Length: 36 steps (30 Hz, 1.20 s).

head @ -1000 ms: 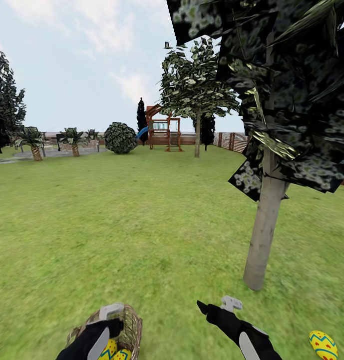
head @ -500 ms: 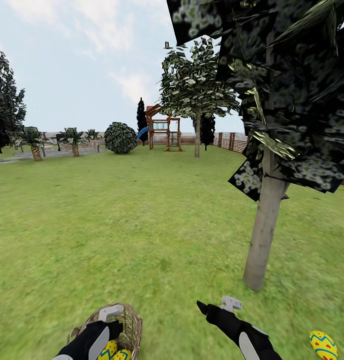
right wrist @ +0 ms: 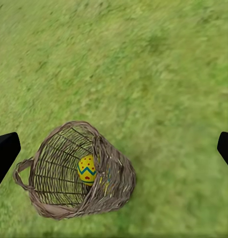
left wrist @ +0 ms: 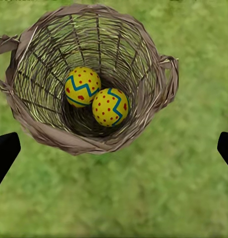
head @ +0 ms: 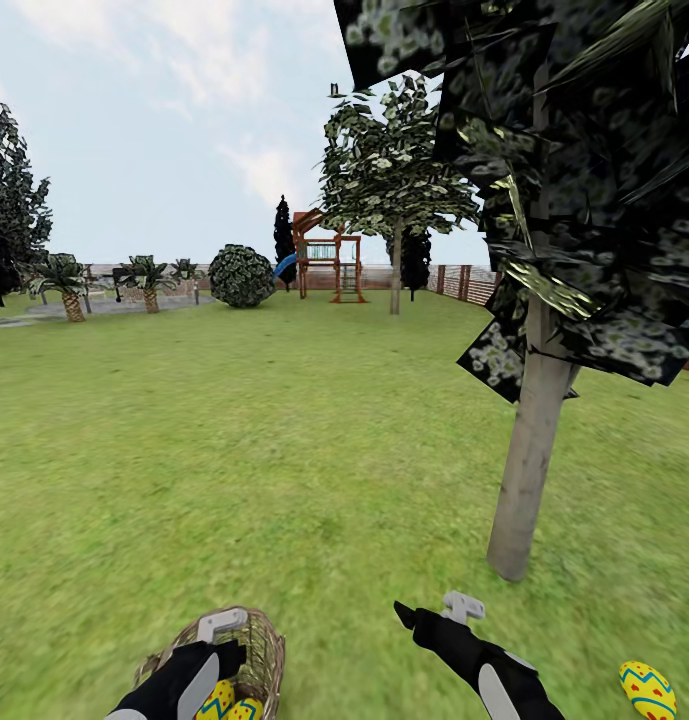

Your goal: Take the three Easter eggs out of the wicker basket on the lawn in the garden, then place them on the lawn next to a single tree (choose any tree) so that all three eggs are next to the same tree and none are left in the basket.

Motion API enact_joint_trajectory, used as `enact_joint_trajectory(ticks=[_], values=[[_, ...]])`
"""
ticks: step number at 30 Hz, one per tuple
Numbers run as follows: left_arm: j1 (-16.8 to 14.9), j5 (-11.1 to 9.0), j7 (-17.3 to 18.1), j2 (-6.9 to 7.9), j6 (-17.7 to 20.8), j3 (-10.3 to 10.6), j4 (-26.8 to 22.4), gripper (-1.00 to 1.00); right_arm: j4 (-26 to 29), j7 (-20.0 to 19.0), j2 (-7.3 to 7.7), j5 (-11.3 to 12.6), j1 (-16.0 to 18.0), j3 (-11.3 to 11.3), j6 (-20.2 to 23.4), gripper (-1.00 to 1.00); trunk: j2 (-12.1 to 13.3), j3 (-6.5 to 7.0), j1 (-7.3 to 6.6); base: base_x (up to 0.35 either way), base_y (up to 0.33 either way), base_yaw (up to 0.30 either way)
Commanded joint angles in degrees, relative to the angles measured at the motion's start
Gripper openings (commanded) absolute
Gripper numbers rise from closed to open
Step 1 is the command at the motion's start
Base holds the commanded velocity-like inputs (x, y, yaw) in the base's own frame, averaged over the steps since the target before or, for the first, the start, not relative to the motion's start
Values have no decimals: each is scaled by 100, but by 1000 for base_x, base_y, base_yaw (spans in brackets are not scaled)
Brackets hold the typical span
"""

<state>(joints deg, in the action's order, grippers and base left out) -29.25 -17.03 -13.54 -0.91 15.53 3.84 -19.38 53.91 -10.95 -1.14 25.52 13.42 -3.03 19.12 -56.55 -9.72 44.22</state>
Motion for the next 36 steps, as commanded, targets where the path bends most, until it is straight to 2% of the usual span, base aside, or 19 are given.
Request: enact_joint_trajectory(ticks=[1,6,20,36], values=[[-2,-59,-44,3,25,40,-13,100,6,-1,-2,33,3,4,30,100,-46,-26,23,0,0,0],[-2,-62,-44,3,14,38,-13,100,6,3,-1,35,3,4,32,100,-247,-116,133,0,0,0],[-2,-62,-41,3,0,37,-18,100,6,2,-1,39,3,4,30,100,-247,-116,133,4,0,0],[0,-63,-47,3,9,37,-23,100,6,5,-7,41,3,4,30,100,-247,-116,133,125,38,0]])
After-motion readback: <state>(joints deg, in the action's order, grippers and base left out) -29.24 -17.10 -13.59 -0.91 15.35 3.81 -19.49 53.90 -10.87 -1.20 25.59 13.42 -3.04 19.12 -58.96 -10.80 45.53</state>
